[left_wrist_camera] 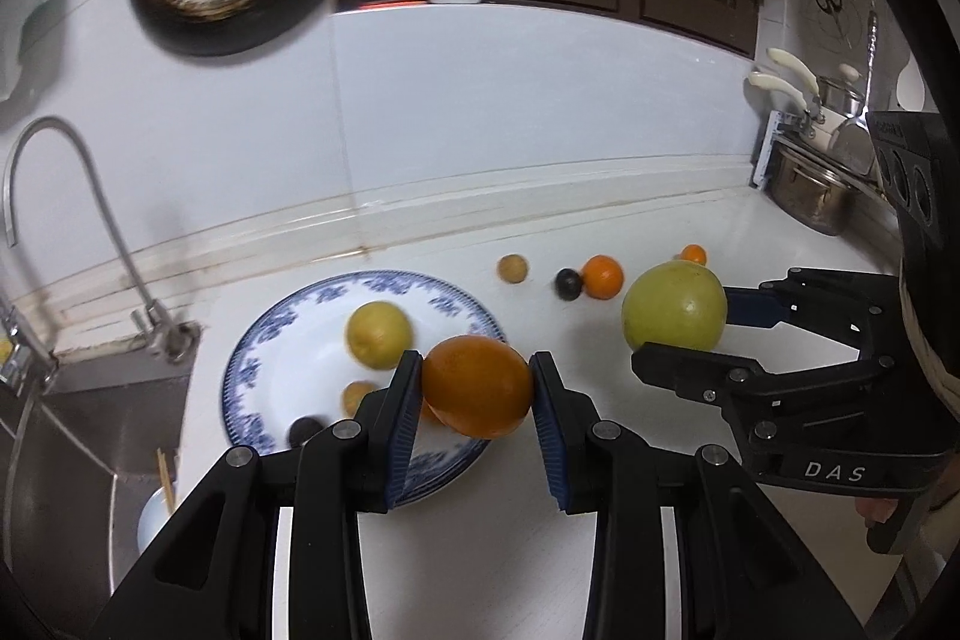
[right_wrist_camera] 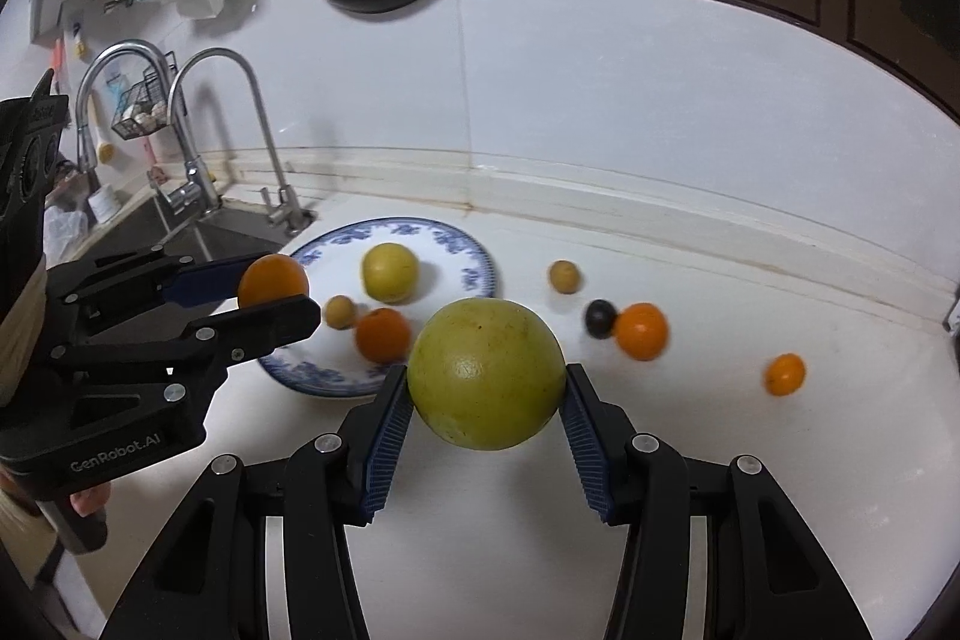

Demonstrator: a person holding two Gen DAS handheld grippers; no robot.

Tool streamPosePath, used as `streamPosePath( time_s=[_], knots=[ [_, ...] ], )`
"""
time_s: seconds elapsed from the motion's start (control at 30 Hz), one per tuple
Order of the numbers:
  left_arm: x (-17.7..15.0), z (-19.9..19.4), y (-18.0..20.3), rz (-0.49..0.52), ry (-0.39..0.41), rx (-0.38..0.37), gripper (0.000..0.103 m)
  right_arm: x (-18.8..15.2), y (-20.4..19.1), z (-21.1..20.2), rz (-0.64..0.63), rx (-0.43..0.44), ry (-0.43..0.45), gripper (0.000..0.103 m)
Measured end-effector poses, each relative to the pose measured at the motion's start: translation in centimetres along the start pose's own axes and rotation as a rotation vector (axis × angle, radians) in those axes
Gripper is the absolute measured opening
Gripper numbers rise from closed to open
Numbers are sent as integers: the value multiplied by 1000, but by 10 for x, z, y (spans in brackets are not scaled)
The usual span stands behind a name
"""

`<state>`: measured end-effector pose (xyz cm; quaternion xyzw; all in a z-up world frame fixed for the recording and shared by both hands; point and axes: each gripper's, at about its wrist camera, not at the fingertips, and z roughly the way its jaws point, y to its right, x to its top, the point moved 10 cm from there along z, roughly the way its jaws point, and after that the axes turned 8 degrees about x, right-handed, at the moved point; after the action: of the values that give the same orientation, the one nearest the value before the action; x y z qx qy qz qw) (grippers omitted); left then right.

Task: Organize fruits
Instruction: 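Carry the orange and green pomelo in both grippers onto the plate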

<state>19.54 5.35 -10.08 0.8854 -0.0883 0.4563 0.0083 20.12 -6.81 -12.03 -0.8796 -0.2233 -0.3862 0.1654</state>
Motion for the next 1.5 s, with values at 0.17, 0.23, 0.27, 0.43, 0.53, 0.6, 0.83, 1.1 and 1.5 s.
streamPosePath(
  time_s=[0.17, 0.23, 0.27, 0.43, 0.53, 0.6, 0.83, 1.1, 1.5],
  knots=[
    [-11, -7, -22, -9, -5, 17, 35, 0, -21, 7, -2, 9, -6, 51],
    [-15, -9, -31, -12, -7, 23, 35, 0, -29, 12, -2, 14, -14, 51],
    [-16, -10, -35, -15, -9, 26, 35, 1, -32, 15, -2, 16, -17, 51],
    [-21, -9, -60, -25, -17, 49, 35, 6, -45, 28, 1, -2, -28, 51],
    [-21, -4, -71, -21, -19, 56, 35, 10, -49, 37, 5, -12, -30, 51],
    [-21, 1, -78, -15, -25, 61, 35, 14, -51, 44, 7, -20, -33, 51],
    [-19, 31, -98, -4, -64, 79, 35, 28, -38, 73, 40, -71, -59, 51],
    [-16, 72, -101, 25, -118, 47, 35, 34, -19, 107, 73, -82, -119, 51],
    [-23, 128, -95, 60, -253, 4, 35, 28, 5, 144, 129, -70, -206, 51]
  ],
)
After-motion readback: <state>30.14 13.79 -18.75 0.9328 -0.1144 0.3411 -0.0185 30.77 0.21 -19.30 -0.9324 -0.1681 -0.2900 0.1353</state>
